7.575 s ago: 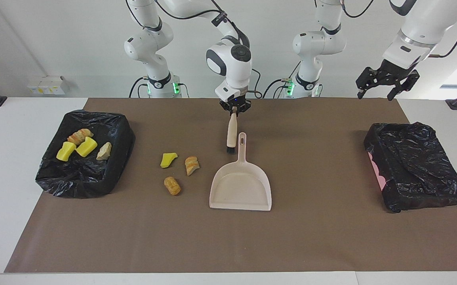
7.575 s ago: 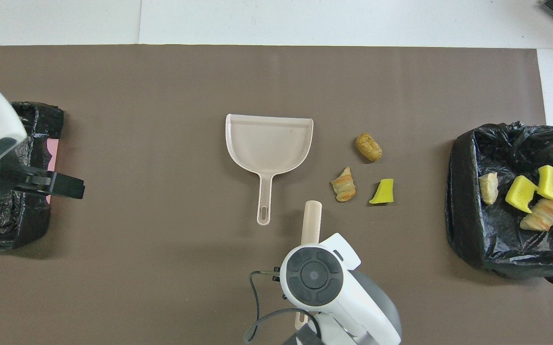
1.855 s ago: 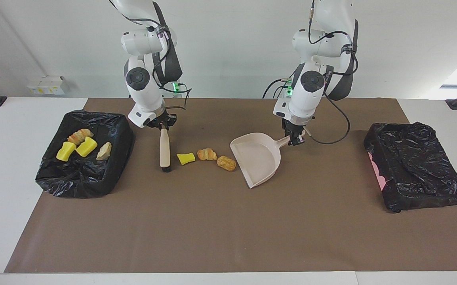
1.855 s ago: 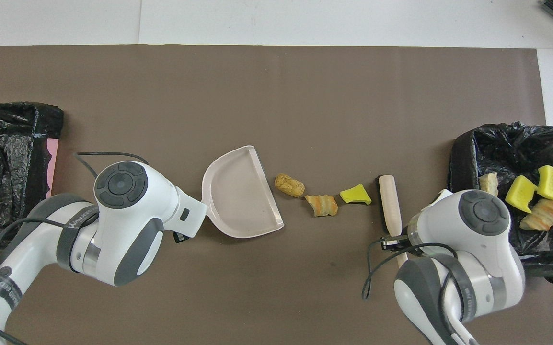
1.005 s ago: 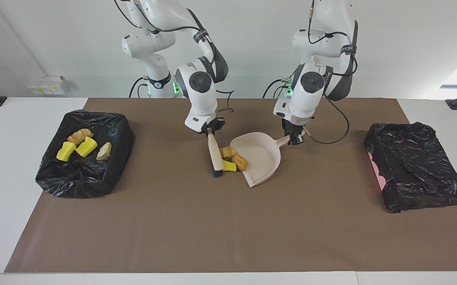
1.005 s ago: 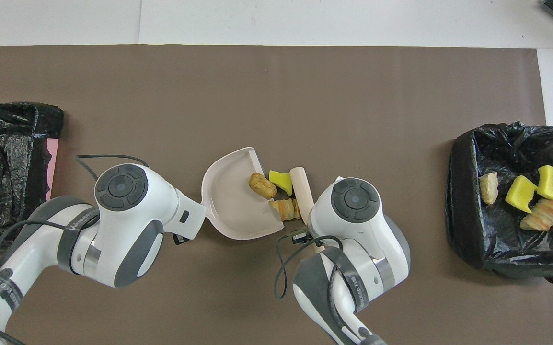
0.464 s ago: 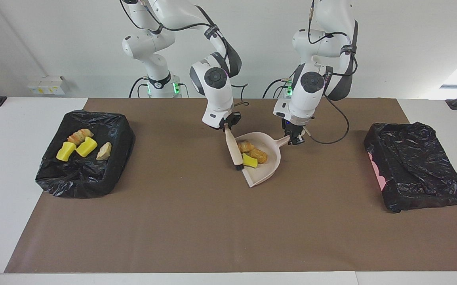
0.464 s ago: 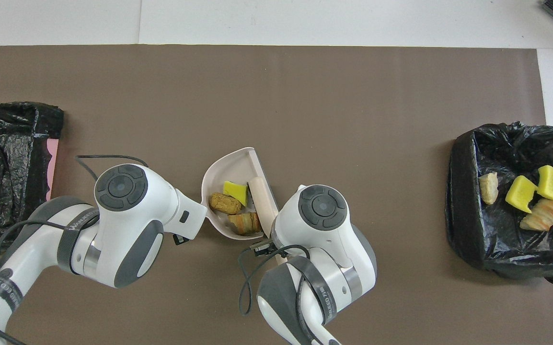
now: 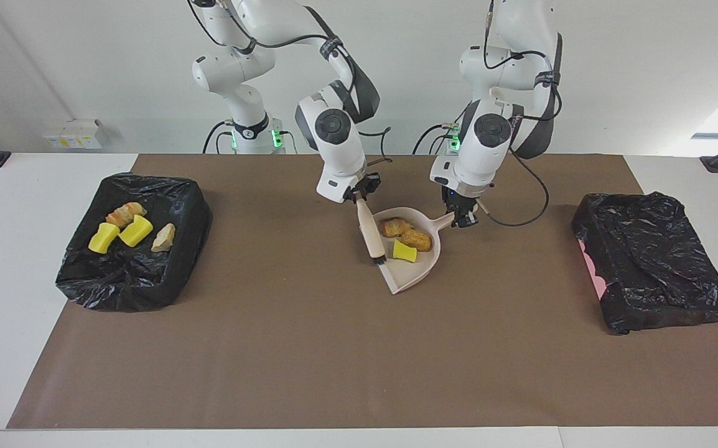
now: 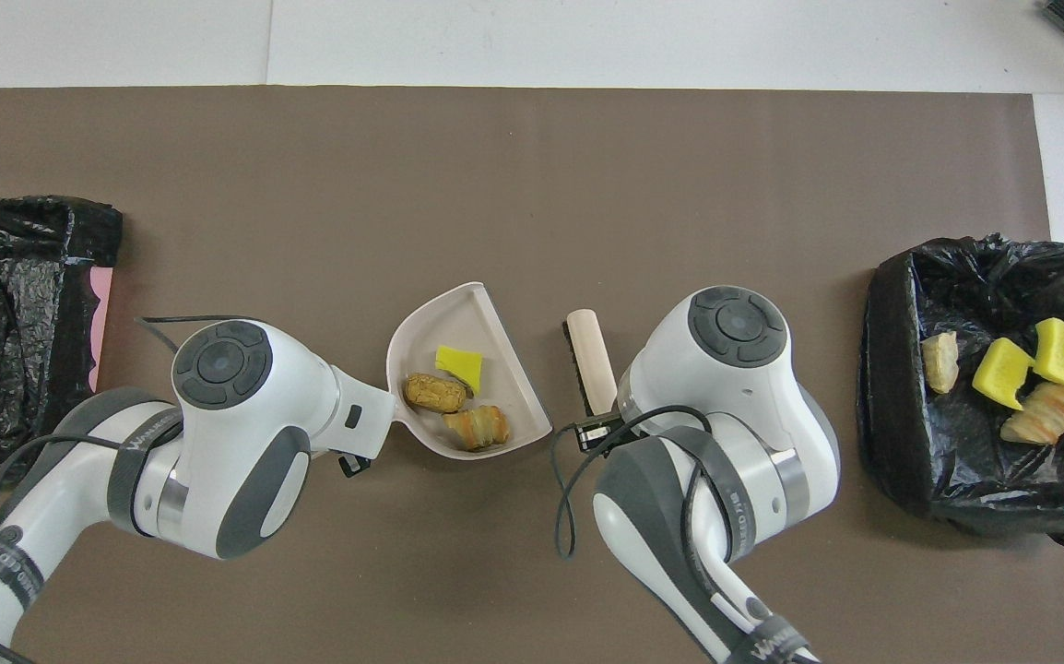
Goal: Sweep and dump trash in bin
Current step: 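Lift the dustpan with the left gripper while the right gripper withdraws the brush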
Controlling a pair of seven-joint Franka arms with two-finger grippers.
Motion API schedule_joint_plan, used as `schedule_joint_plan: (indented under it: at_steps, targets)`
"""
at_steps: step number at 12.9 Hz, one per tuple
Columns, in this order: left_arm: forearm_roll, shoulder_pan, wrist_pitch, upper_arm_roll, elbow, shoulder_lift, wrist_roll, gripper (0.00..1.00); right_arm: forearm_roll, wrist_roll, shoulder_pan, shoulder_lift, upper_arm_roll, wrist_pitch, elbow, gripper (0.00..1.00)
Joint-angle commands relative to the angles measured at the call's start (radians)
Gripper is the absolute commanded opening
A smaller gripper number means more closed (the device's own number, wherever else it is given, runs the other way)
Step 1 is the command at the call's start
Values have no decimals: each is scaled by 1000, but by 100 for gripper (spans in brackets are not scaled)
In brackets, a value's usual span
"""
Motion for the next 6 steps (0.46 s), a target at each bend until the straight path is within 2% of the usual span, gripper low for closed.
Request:
schedule_joint_plan:
  at_steps: [1, 3, 6]
  targets:
    - [-7, 1, 27, 8, -21, -22, -169, 0, -45, 23, -3, -50, 6, -41, -7, 0]
    - [-7, 9, 18, 10, -2, -28, -252, 0, -79, 139, 19, -70, 12, -53, -2, 0]
    - [-7, 88, 7, 10, 50, -61, -267, 0, -110, 299, 100, -99, 18, -84, 13, 0]
